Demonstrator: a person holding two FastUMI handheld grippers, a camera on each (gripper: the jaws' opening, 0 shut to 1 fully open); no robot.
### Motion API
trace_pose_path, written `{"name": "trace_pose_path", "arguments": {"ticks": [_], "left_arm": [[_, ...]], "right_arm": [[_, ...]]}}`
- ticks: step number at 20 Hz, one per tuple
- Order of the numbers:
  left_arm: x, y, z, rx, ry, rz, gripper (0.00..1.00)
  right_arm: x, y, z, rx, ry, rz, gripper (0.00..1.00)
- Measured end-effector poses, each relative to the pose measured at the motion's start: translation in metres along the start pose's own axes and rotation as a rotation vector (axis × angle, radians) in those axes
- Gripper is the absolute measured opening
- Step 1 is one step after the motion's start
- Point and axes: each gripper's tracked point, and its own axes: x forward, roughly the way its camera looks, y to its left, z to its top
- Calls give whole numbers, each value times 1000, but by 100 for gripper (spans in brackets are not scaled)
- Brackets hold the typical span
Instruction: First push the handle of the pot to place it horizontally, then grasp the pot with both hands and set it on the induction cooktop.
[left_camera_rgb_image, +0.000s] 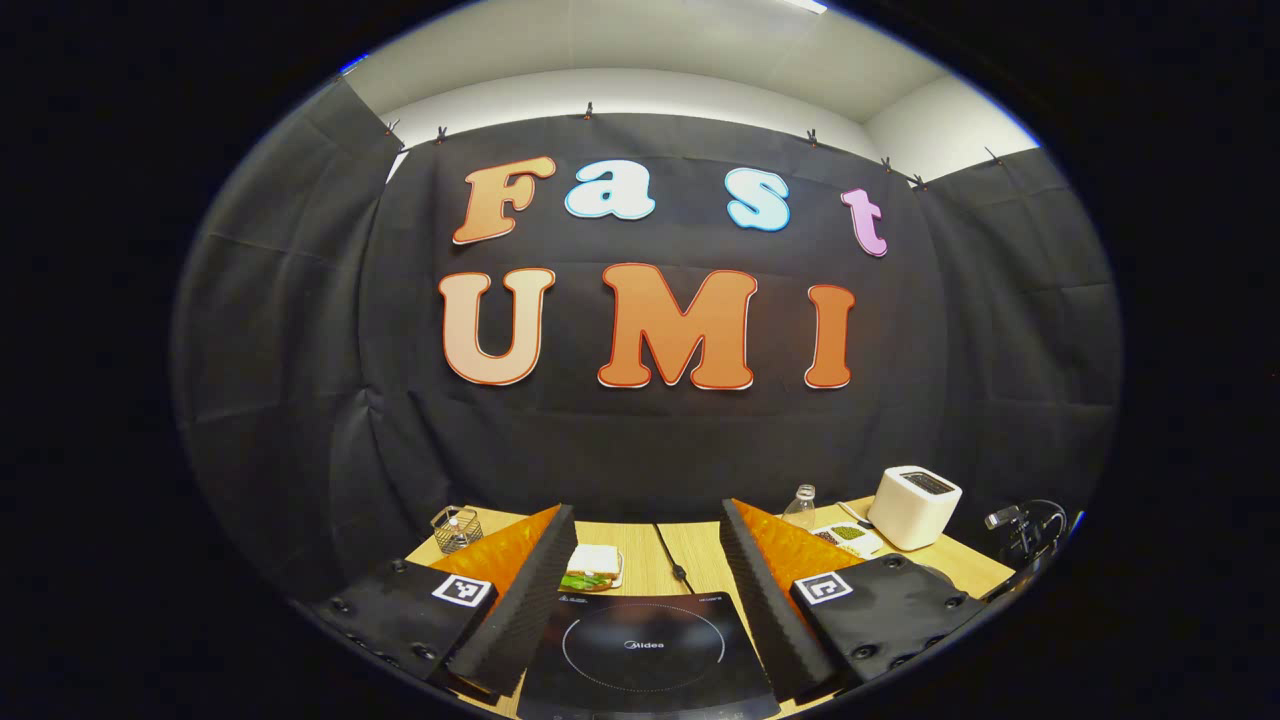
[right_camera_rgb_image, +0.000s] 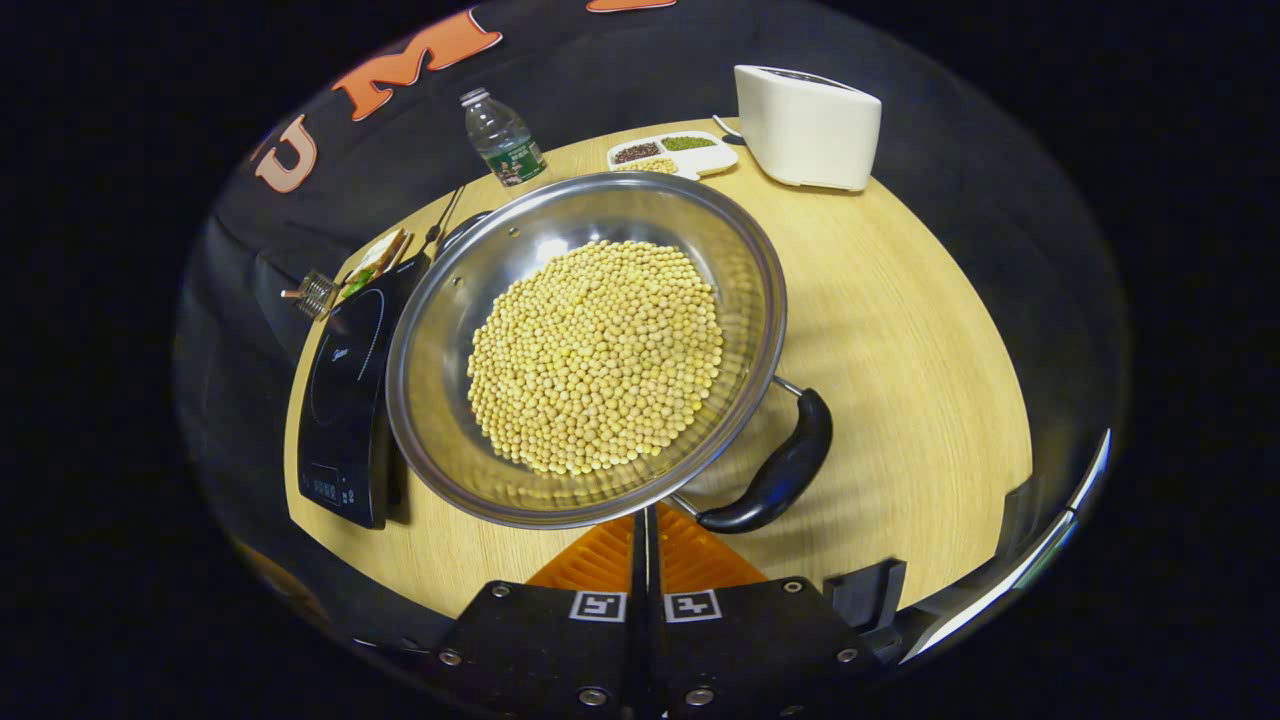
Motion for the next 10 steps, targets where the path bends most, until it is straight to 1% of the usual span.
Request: {"name": "trace_pose_path", "arguments": {"ticks": [2, 6, 10], "left_arm": [[1, 1, -2, 3, 4, -2, 96], [4, 3, -4, 7, 9, -3, 96], [6, 1, -6, 10, 10, -10, 96]], "right_arm": [[1, -10, 5, 29, -4, -15, 0], [9, -31, 13, 89, -6, -75, 0], [12, -38, 24, 111, -17, -93, 0]]}}
